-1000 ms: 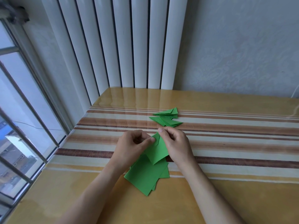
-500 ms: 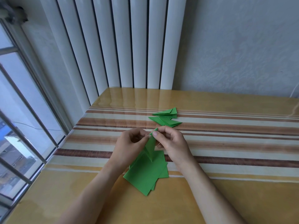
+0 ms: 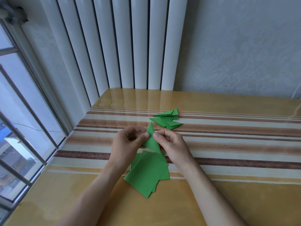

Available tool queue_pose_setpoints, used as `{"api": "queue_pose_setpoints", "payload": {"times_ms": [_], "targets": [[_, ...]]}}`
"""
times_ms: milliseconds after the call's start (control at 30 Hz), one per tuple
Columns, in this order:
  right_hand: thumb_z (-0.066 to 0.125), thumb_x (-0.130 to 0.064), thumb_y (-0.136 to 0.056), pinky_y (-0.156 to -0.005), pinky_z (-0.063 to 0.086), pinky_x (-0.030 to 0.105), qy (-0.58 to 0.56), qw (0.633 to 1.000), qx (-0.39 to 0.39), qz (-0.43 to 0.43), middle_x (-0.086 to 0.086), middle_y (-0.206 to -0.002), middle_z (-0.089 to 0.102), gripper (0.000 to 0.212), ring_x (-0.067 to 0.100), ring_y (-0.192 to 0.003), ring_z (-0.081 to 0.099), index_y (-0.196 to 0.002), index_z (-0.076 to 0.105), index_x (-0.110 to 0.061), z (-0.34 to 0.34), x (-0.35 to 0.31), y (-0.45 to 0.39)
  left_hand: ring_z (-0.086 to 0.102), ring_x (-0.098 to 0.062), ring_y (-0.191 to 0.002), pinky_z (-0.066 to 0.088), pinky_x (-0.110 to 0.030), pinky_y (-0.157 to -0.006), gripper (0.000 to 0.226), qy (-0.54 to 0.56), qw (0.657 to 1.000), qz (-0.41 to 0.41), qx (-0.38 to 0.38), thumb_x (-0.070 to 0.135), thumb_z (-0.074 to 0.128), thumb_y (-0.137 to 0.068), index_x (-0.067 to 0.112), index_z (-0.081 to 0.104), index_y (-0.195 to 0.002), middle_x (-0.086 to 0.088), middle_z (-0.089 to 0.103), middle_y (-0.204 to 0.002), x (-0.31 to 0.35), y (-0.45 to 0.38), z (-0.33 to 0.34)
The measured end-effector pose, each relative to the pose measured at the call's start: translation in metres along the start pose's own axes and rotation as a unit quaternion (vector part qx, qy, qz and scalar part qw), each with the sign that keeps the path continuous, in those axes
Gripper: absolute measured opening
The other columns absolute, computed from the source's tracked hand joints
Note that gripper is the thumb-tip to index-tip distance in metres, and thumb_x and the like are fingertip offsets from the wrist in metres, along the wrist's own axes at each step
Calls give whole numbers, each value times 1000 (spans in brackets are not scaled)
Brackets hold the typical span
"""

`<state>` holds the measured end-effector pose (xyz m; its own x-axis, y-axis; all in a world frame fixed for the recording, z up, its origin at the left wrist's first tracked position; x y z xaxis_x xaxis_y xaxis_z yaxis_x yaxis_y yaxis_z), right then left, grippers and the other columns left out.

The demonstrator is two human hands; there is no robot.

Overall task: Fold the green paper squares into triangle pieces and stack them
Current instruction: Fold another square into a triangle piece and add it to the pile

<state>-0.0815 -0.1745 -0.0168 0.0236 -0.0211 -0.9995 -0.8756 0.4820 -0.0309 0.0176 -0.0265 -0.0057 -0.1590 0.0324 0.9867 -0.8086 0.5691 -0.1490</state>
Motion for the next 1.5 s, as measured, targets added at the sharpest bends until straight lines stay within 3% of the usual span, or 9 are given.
{"api": "queue_pose_setpoints", "payload": {"times_ms": [133,300,433,533,700,933,1033,1267,1500], "targets": [[72,-31,-97,-89,56,53,73,997,-3,-17,8,-96,77,13,26,-91,71,-96,76,-19,1,4,0,78,-28,-84,64,-32,-72,7,5,1000,-18,-8,12,72,-95,7,77,-97,-10,80,-86,1,1,1],[70,-22,-99,-70,42,26,127,991,-36,-35,-16,-69,55,22,5,-69,51,-78,65,-21,-1,1,0,69,-12,-74,60,-26,-73,11,-22,1000,-7,7,19,73,-95,12,79,-90,-4,77,-80,1,0,1],[70,-20,-99,-66,45,22,133,990,-21,-41,-14,-70,57,21,6,-68,54,-79,66,-16,1,2,0,66,-9,-69,57,-21,-69,8,-2,999,-32,2,12,75,-93,5,77,-90,-7,75,-78,1,0,-2],[73,-23,-98,-67,58,27,56,998,12,-30,6,-88,72,16,18,-84,71,-88,74,-11,-3,-2,0,67,-12,-70,58,-22,-71,12,24,998,-59,-12,11,72,-96,1,74,-92,-10,74,-77,1,-1,-1],[74,-31,-97,-87,61,53,95,995,5,-32,2,-89,74,13,25,-93,71,-89,75,-21,-7,-1,-2,71,-16,-74,59,-23,-73,15,40,996,-78,-18,15,67,-99,3,75,-94,-12,76,-81,1,0,-1],[63,-58,-97,-74,45,38,159,985,-59,-42,12,-72,59,37,16,-72,54,-96,82,-27,-7,1,0,72,-15,-72,60,-23,-71,12,-35,998,-44,-42,12,69,-98,7,77,-92,-8,77,-79,1,1,0],[68,-42,-100,-86,58,47,161,984,-57,-41,-4,-89,80,24,18,-89,74,-99,83,-24,-8,-1,0,72,-13,-71,59,-22,-70,12,-34,998,-47,-40,13,70,-97,6,78,-93,-8,78,-79,1,1,0],[72,-27,-99,-74,65,50,141,988,-55,-28,22,-88,73,20,44,-88,70,-87,77,-12,-5,0,1,72,-14,-71,60,-23,-71,11,-40,998,-42,-32,16,73,-94,8,80,-92,-9,79,-79,1,2,1],[77,-29,-95,-75,58,56,175,983,-40,-28,9,-79,76,17,34,-78,73,-83,73,-18,-5,5,-1,72,-14,-67,61,-25,-69,7,-69,998,-6,-8,16,78,-90,10,82,-91,-5,79,-74,3,4,1]]}}
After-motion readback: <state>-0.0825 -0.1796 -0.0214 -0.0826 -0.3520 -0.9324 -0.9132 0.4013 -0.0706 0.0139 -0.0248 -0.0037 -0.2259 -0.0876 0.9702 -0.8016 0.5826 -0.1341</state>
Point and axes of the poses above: each hand's wrist, its own y-axis away from the middle knuckle, its own z-axis out of the palm, x = y × z, the point moved 1 cm from there along -y, towards the middle knuckle
